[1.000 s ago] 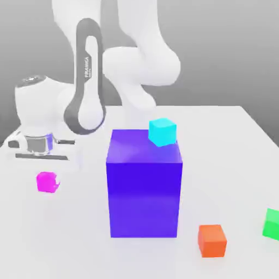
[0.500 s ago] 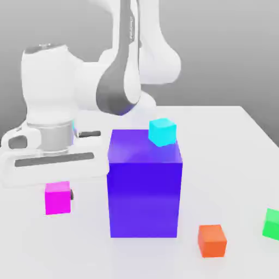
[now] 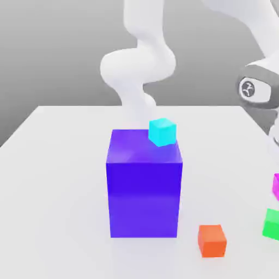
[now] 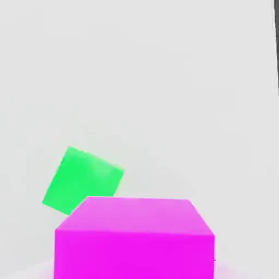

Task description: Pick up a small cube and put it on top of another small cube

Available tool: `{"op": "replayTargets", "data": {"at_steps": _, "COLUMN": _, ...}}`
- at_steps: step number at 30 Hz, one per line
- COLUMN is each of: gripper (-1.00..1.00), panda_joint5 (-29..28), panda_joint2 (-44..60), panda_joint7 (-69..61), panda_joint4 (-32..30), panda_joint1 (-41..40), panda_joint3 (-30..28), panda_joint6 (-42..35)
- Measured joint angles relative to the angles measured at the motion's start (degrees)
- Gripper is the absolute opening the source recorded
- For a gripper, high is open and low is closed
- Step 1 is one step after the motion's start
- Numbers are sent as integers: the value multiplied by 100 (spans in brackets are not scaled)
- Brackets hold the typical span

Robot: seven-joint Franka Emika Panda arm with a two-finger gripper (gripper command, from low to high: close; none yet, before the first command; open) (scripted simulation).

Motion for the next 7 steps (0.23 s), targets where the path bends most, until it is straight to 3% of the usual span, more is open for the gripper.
{"op": "replayTargets", "data": {"at_steps": 3, "gripper": -100, "panda_joint5": -197, "panda_joint2": 581, "panda_joint7": 96, "panda_joint4": 12, "panda_joint1": 96, "panda_joint3": -64, "panda_joint6": 514}}
{"op": "replayTargets", "data": {"at_steps": 4, "gripper": 100, "panda_joint5": -230, "panda_joint2": 720, "panda_joint7": 117, "panda_joint4": 18, "panda_joint1": 120, "panda_joint3": -89, "panda_joint6": 643}}
{"op": "replayTargets", "data": {"at_steps": 7, "gripper": 100, "panda_joint5": -230, "panda_joint2": 720, "panda_joint7": 117, "panda_joint4": 18, "panda_joint1": 120, "panda_joint3": -89, "panda_joint6": 642}}
